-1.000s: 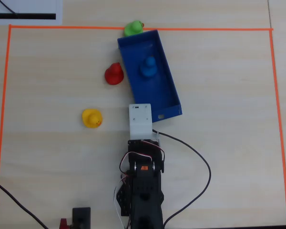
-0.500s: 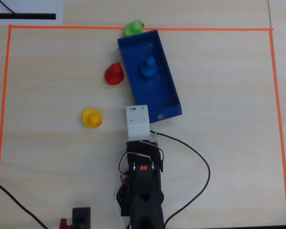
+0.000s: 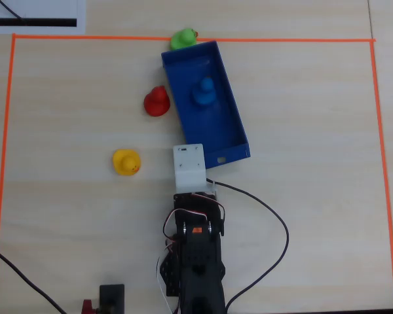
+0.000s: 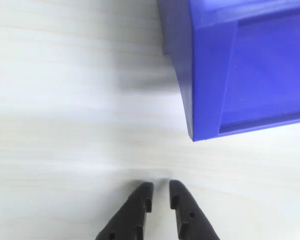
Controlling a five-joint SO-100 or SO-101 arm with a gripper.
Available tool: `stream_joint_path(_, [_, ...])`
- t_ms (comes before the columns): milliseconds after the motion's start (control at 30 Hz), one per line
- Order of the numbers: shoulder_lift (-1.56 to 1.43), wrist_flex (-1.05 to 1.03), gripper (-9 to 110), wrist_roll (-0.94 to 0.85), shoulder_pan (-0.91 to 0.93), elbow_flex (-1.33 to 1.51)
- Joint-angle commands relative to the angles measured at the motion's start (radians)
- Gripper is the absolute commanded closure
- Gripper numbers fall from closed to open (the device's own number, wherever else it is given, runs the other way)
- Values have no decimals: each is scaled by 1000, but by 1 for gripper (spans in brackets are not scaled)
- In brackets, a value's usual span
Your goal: Grasp blue duck and put it into box.
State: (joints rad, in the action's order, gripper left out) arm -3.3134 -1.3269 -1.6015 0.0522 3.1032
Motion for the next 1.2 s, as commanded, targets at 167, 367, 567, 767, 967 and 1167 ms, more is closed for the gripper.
stream_joint_path(167, [2,-18,101,3,-72,8])
stream_joint_path(367, [2,-18,101,3,-57,8])
stream_joint_path(567, [2,-18,101,3,-51,8])
stream_joint_path(767, [2,-18,101,3,-51,8])
stream_joint_path(967, [2,-18,100,3,-51,8])
stream_joint_path(1167, [2,-18,100,3,-51,8])
